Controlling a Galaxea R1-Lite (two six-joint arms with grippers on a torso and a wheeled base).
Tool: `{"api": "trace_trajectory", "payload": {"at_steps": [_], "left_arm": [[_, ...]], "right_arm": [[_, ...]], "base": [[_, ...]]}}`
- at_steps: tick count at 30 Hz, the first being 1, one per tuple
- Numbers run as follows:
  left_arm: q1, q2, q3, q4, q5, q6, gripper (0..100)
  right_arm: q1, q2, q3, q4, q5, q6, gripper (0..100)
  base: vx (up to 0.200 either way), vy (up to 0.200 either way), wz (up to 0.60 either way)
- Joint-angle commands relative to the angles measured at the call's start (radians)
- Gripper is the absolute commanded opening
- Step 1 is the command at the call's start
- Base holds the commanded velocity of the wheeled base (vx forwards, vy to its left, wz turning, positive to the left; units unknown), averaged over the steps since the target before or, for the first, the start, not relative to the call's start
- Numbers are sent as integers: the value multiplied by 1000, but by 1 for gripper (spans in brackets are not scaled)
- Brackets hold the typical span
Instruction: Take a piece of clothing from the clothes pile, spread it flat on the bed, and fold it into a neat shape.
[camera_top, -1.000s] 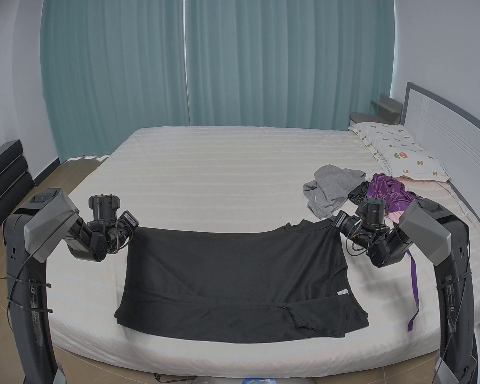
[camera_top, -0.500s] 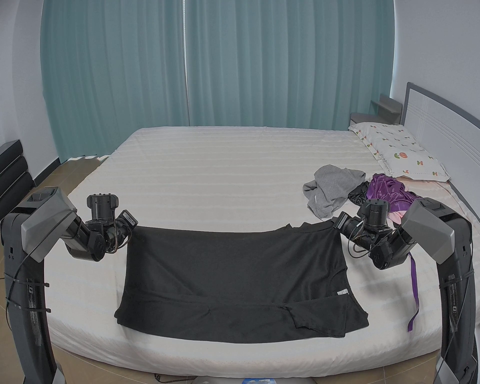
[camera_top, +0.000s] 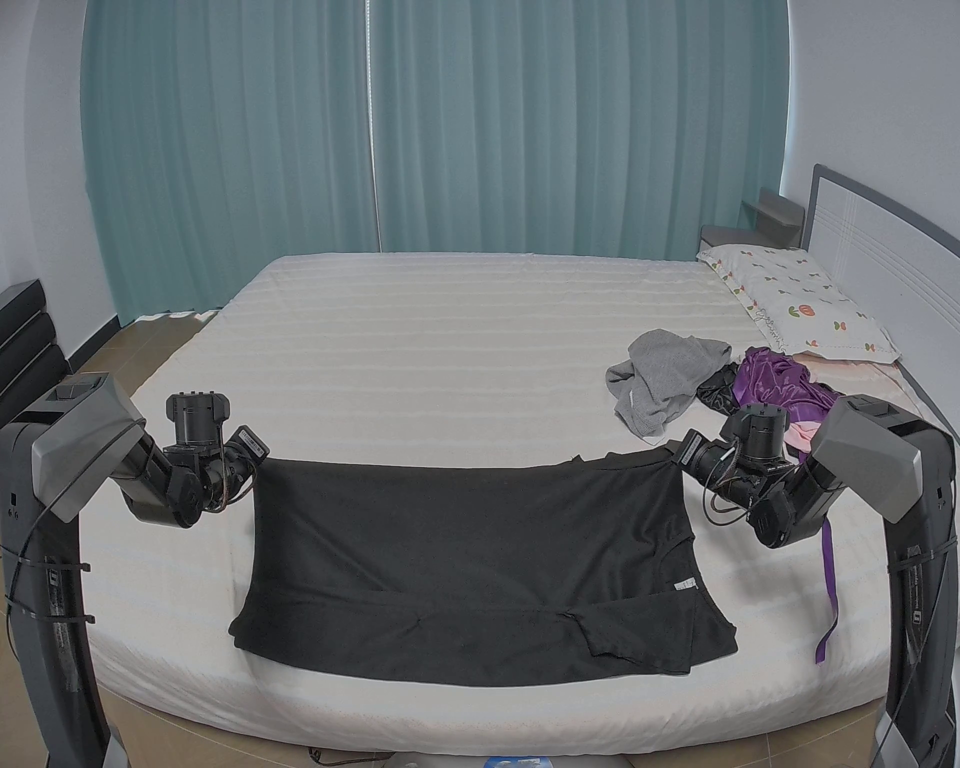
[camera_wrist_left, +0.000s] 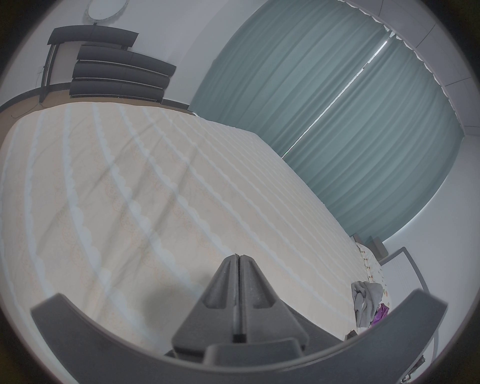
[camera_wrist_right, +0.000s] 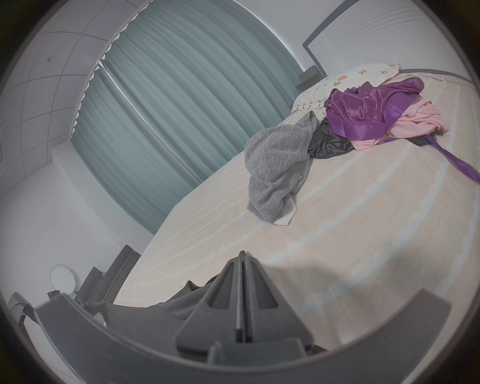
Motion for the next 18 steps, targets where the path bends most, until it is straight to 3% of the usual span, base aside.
{"api": "trace_trajectory", "payload": {"at_steps": [1, 18], "left_arm": [[-2, -57, 83, -40, -2, 1, 0], [6, -159, 365, -54, -35, 18, 0]], "right_arm": [[-1, -92, 130, -31, 35, 15, 0], [-8, -167, 598, -278, 142, 15, 0]], "base": [[0, 0, 0], [0, 0, 0]]}}
